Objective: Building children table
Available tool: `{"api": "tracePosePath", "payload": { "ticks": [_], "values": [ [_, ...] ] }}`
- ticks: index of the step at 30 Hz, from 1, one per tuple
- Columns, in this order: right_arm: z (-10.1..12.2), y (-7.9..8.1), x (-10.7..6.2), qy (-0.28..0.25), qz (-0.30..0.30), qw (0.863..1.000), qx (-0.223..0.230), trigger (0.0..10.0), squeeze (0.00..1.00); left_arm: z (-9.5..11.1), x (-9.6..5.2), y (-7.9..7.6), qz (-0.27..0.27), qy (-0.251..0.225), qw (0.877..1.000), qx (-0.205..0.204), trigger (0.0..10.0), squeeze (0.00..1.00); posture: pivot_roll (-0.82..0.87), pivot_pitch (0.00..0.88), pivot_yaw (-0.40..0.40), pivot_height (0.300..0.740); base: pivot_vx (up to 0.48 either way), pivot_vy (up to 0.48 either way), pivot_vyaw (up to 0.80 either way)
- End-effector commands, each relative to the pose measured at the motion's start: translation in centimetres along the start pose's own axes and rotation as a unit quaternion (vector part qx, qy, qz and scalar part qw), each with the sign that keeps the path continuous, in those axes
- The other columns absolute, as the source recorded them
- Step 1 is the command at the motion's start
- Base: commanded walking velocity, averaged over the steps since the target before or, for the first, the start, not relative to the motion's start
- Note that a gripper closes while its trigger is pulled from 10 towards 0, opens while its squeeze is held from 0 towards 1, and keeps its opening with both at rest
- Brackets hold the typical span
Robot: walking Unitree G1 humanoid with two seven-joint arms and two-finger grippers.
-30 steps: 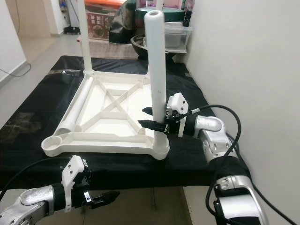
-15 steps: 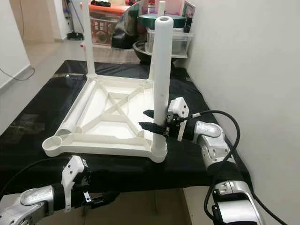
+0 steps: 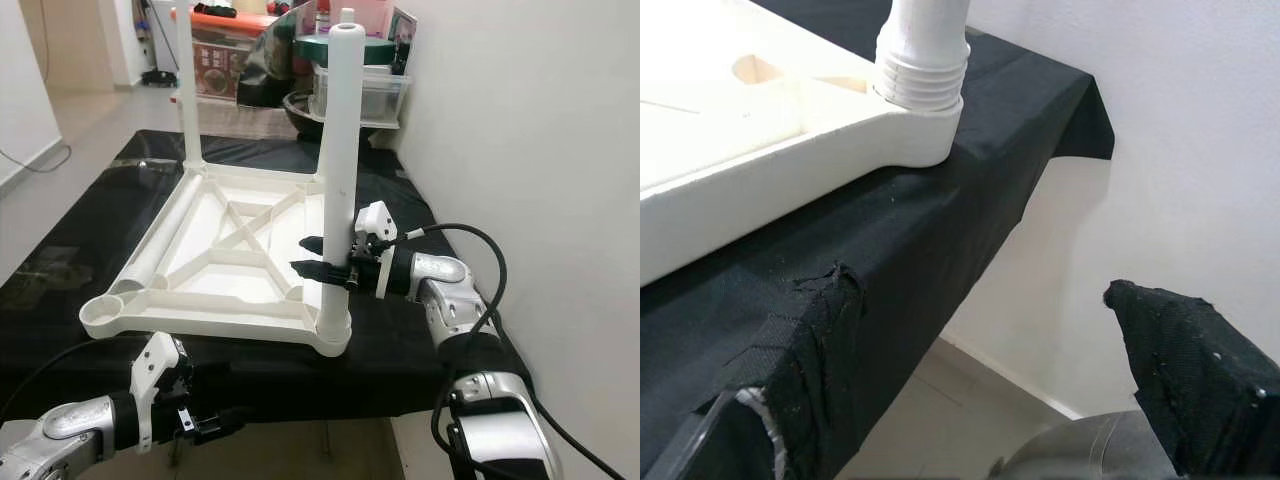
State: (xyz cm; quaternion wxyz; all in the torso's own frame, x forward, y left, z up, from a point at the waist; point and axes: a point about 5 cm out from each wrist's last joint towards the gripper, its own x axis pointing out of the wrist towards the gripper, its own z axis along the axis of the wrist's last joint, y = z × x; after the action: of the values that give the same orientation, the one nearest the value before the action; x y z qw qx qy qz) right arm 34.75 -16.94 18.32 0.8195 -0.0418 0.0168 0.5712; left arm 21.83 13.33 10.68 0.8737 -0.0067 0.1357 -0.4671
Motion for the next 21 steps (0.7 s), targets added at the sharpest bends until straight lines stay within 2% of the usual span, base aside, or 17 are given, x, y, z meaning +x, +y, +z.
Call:
{"api": "tracePosePath", "payload": {
  "ticks": [1, 10, 21],
  "values": [
    [-3.6, 1.2, 0.7, 0.056, 0.023, 0.996, 0.064, 0.0, 0.00, -0.1, 0.0, -0.1, 0.004, -0.003, 1.000, -0.002, 10.0, 0.00, 0.11, 0.000, -0.125, 0.740, 0.000, 0.000, 0.00],
    [-3.2, 1.2, 1.4, 0.054, 0.027, 0.996, 0.066, 0.0, 0.00, -0.2, 0.2, -0.3, 0.008, -0.007, 1.000, -0.007, 10.0, 0.00, 0.11, 0.000, -0.132, 0.740, 0.000, 0.000, 0.00],
    [-4.2, 1.3, 1.4, 0.040, 0.003, 0.995, 0.097, 0.0, 0.00, -0.3, 0.3, -0.1, 0.008, -0.007, 1.000, -0.010, 10.0, 0.00, 0.10, 0.000, -0.126, 0.740, 0.000, 0.000, 0.00]
  ]
}}
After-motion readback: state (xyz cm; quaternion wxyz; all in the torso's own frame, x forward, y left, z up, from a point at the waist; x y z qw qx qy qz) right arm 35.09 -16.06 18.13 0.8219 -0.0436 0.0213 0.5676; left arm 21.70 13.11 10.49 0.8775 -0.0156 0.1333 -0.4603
